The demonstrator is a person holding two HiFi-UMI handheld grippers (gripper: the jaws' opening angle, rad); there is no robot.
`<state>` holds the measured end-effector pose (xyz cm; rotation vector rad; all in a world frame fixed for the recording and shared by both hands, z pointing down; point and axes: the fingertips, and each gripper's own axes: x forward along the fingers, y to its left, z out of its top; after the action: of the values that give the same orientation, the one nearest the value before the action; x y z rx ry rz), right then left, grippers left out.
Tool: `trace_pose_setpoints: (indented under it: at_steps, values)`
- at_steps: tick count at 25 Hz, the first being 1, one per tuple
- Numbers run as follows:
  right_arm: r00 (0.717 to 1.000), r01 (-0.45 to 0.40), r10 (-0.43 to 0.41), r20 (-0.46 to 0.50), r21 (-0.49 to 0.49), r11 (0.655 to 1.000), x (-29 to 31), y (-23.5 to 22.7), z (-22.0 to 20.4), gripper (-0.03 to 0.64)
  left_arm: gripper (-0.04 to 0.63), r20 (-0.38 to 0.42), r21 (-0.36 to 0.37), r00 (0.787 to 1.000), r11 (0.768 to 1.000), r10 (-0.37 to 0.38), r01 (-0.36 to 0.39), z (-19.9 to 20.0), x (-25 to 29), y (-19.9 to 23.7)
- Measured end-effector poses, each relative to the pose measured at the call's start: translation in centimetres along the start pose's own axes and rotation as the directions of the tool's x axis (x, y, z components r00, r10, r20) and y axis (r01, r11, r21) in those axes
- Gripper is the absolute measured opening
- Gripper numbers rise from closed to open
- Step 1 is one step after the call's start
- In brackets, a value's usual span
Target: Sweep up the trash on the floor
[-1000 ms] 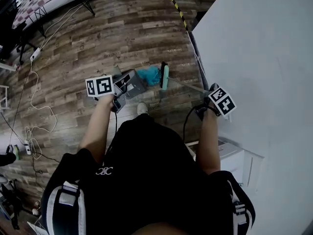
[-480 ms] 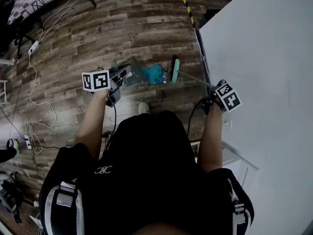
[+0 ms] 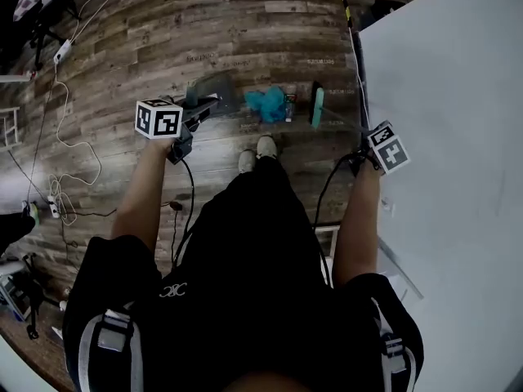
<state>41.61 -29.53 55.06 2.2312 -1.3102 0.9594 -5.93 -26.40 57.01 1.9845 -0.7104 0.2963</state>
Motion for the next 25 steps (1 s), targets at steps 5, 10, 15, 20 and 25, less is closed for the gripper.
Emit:
trace_pose_setpoints:
  at_steps: [5,10,15,20,25]
  values:
    - [0.999,0.022,-0.025,-0.038,-0.074,0.997,5.4,1.4,-1.0,0.028,-0.002,-0.106,0.012,0.994,1.0,0.002,-0.001,-1.3,2.3,3.1]
    - [0.998,0.019,-0.027,-0.061,-0.127,0.992,10.6,2.9,-2.0,0.028,-0.002,-0.158,-0.004,0.987,1.0,-0.007,0.006,-2.5,5.2,5.6]
    - [0.993,0.027,-0.045,-0.105,-0.166,0.986,13.7,5.4,-2.9,0.028,-0.002,-0.221,0.002,0.975,1.0,-0.026,0.027,-4.2,6.9,6.3]
    - [0.987,0.027,-0.055,-0.153,-0.178,0.984,15.1,7.8,-3.7,0.028,-0.002,-0.275,-0.001,0.961,1.0,-0.013,0.013,-6.2,8.0,7.0]
    - [0.981,-0.024,-0.023,-0.192,-0.238,0.971,16.6,12.6,-3.6,0.028,-0.002,-0.298,-0.003,0.954,1.0,-0.028,0.028,-7.1,9.2,7.0]
